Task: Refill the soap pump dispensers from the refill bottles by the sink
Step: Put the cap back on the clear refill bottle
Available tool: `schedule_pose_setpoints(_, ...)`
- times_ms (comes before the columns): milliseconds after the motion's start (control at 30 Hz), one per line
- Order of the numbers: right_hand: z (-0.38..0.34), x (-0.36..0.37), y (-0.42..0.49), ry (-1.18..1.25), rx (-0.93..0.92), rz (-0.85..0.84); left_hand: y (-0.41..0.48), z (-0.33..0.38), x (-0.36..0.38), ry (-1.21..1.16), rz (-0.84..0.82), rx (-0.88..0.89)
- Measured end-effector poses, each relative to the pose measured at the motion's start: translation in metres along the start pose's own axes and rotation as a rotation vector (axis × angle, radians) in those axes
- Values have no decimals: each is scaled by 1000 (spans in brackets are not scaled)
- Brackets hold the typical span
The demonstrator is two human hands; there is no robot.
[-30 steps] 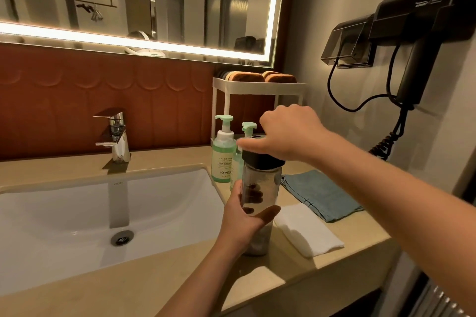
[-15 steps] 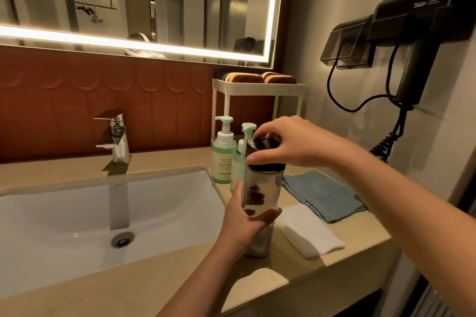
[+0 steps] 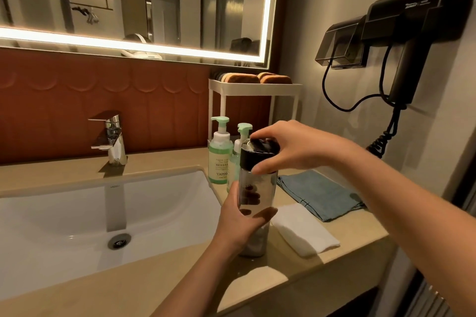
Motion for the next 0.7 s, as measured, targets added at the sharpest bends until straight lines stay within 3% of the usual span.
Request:
schedule_pose_setpoints(133, -11, 16, 10, -471, 225, 309, 0, 0, 2, -9, 15, 6)
schedule_pose_setpoints(233, -11, 29, 12, -336, 221, 428, 0, 1, 2, -22, 28, 3)
schedule_pose_setpoints(333, -7, 22, 7, 284, 37, 50, -1, 0, -1, -27, -7, 11)
schedule_pose_setpoints(400, -1, 13, -1, 461, -39, -168, 0, 0, -4, -21, -29, 7)
schedule_pose_setpoints(467, 9, 7, -1, 321, -58, -137, 0, 1, -4, -18, -48, -5)
schedule_pose_setpoints(700, -16, 21, 18, -174, 24, 270, -1, -2, -2, -1, 21, 22)
Point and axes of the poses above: each hand's wrist, its own y-axis towards the middle knuckle, its own x-axis out of the palm, z = x × y, the point moved 3 cm from there along y, towards the middle knuckle, and after that the axes turned 7 degrees about -y, right-handed, at the moved point
